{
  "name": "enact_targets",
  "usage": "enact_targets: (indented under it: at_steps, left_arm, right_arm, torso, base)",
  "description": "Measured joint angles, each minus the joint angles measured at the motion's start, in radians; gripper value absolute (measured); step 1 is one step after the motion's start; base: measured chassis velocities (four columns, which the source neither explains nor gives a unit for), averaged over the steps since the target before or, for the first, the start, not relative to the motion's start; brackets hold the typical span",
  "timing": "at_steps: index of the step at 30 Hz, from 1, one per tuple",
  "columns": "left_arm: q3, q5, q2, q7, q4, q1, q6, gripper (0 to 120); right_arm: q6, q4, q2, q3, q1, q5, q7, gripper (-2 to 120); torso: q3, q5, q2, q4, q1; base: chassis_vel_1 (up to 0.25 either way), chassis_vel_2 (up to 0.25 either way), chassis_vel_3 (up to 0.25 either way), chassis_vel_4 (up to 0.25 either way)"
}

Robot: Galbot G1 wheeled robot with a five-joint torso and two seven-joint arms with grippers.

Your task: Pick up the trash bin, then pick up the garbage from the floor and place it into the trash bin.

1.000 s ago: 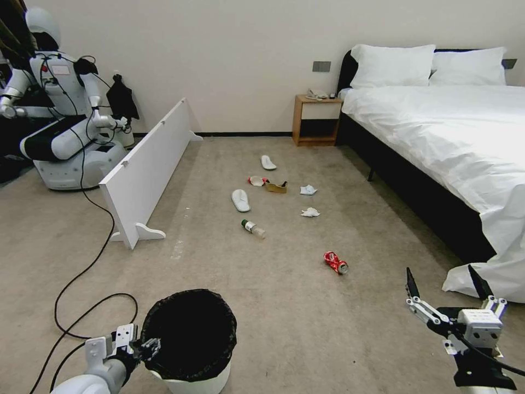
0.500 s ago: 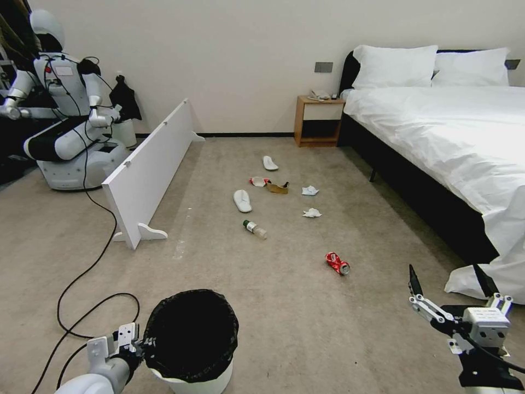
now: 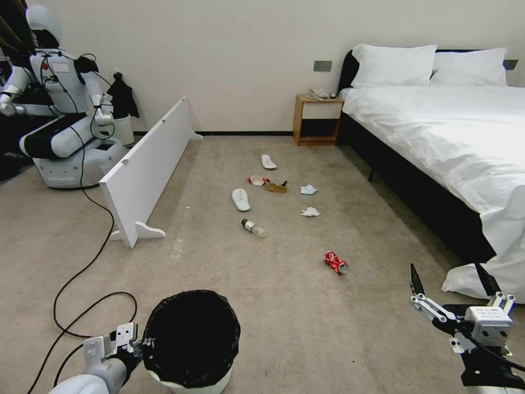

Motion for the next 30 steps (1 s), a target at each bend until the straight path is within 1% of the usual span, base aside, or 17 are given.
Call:
enact_targets:
  at_steps: [1, 2, 3, 4, 5, 6, 7, 8, 10, 13, 15, 16, 18, 19, 21, 22, 30]
  left_arm:
    - [0.0, 0.0, 0.0, 0.0, 0.0, 0.0, 0.0, 2]
    - [-0.013, 0.024, -0.002, 0.005, -0.041, 0.024, -0.053, 2]
    - [-0.028, 0.042, -0.005, 0.008, -0.077, 0.047, -0.089, 2]
    - [-0.036, 0.049, -0.007, 0.008, -0.095, 0.061, -0.109, 2]
    - [-0.036, 0.049, -0.007, 0.008, -0.095, 0.061, -0.109, 2]
    - [-0.044, 0.059, -0.011, 0.012, -0.122, 0.081, -0.13, 2]
    - [-0.044, 0.059, -0.011, 0.012, -0.122, 0.081, -0.13, 2]
    - [-0.056, 0.079, -0.016, 0.022, -0.152, 0.104, -0.156, 2]
    - [-0.073, 0.097, -0.021, 0.021, -0.191, 0.132, -0.18, 2]
    - [-0.079, 0.103, -0.024, 0.022, -0.207, 0.143, -0.187, 2]
    - [-0.096, 0.115, -0.035, 0.022, -0.244, 0.167, -0.202, 2]
    - [-0.096, 0.115, -0.035, 0.022, -0.244, 0.167, -0.202, 2]
    - [-0.112, 0.129, -0.044, 0.021, -0.275, 0.189, -0.213, 2]
    - [-0.112, 0.129, -0.044, 0.021, -0.275, 0.189, -0.213, 2]
    - [-0.124, 0.142, -0.052, 0.021, -0.303, 0.215, -0.221, 2]
    - [-0.125, 0.151, -0.056, 0.021, -0.308, 0.224, -0.225, 2]
    - [-0.116, 0.188, -0.076, 0.025, -0.313, 0.265, -0.243, 2]
  right_arm:
    - [0.0, 0.0, 0.0, 0.0, 0.0, 0.0, 0.0, 100]
    - [-0.002, -0.011, 0.0, -0.004, 0.001, -0.002, 0.001, 100]
    - [-0.005, -0.019, 0.0, -0.009, 0.001, -0.002, 0.001, 100]
    - [-0.007, -0.024, -0.001, -0.013, 0.001, -0.002, 0.001, 100]
    - [-0.007, -0.024, -0.001, -0.013, 0.001, -0.002, 0.001, 100]
    - [-0.011, -0.03, -0.001, -0.018, 0.004, -0.002, 0.001, 100]
    - [-0.011, -0.03, -0.001, -0.018, 0.004, -0.002, 0.001, 100]
    - [-0.024, -0.037, -0.001, -0.025, 0.004, -0.002, 0.006, 100]
    - [-0.045, -0.045, -0.003, -0.042, -0.002, 0.002, 0.015, 100]
    - [-0.049, -0.049, -0.003, -0.052, -0.007, 0.008, 0.017, 100]
    - [-0.063, -0.058, -0.003, -0.067, -0.018, 0.017, 0.023, 100]
    - [-0.063, -0.058, -0.003, -0.067, -0.018, 0.017, 0.023, 100]
    - [-0.073, -0.066, -0.005, -0.07, -0.029, 0.022, 0.024, 100]
    - [-0.073, -0.066, -0.005, -0.07, -0.029, 0.022, 0.024, 100]
    - [-0.055, -0.084, -0.01, -0.065, -0.041, 0.031, 0.014, 100]
    - [-0.035, -0.093, -0.011, -0.063, -0.044, 0.04, 0.004, 100]
    - [0.005, -0.124, -0.01, -0.065, -0.053, 0.058, -0.034, 100]
  torso:
    - [0.0, 0.0, 0.0, 0.0, 0.0]
    - [0.0, -0.0008, 0.0, 0.0, 0.0]
    - [0.0, 0.0009, 0.0, -0.0004, 0.0]
    - [0.0, 0.0011, 0.0, -0.0002, 0.0]
    - [0.0, 0.0011, 0.0, -0.0002, 0.0]
    - [0.0, 0.0005, 0.0, 0.0002, 0.0]
    - [0.0, 0.0005, 0.0, 0.0002, 0.0]
    - [0.0, 0.0003, 0.0, 0.0003, 0.0]
    - [0.0, 0.0009, 0.0, 0.0001, 0.0]
    - [0.0, 0.0009, 0.0, 0.0, 0.0]
    - [0.0, 0.0006, 0.0, -0.0001, 0.0]
    - [0.0, 0.0006, 0.0, -0.0001, 0.0]
    - [0.0, 0.0009, 0.0, 0.0, 0.0]
    - [0.0, 0.0009, 0.0, 0.0, 0.0]
    - [0.0, 0.0008, 0.0, 0.0, 0.0]
    - [-0.001, 0.0009, 0.0, 0.0, 0.0]
    - [0.0, 0.0009, 0.0, 0.0002, 0.0]
  base:
    - [0.0, 0.0, 0.0, 0.0]
    - [0.0, 0.0, 0.0, 0.0]
    - [0.0, 0.0, 0.0, 0.0]
    - [0.0, 0.0, 0.0, 0.0]
    - [0.0, 0.0, 0.0, 0.0]
    - [0.0, 0.0, 0.0, 0.0]
    - [0.0, 0.0, 0.0, 0.0]
    - [0.0, 0.0, 0.0, 0.0]
    - [0.0, 0.0, 0.0, 0.0]
    - [0.0, 0.0, 0.0, 0.0]
    - [0.0, 0.0, 0.0, 0.0]
    - [0.0, 0.0, 0.0, 0.0]
    - [0.0, 0.0, 0.0, 0.0]
    - [0.0, 0.0, 0.0, 0.0]
    - [0.0, 0.0, 0.0, 0.0]
    - [0.0, 0.0, 0.0, 0.0]
    - [0.0, 0.0, 0.0, 0.0]
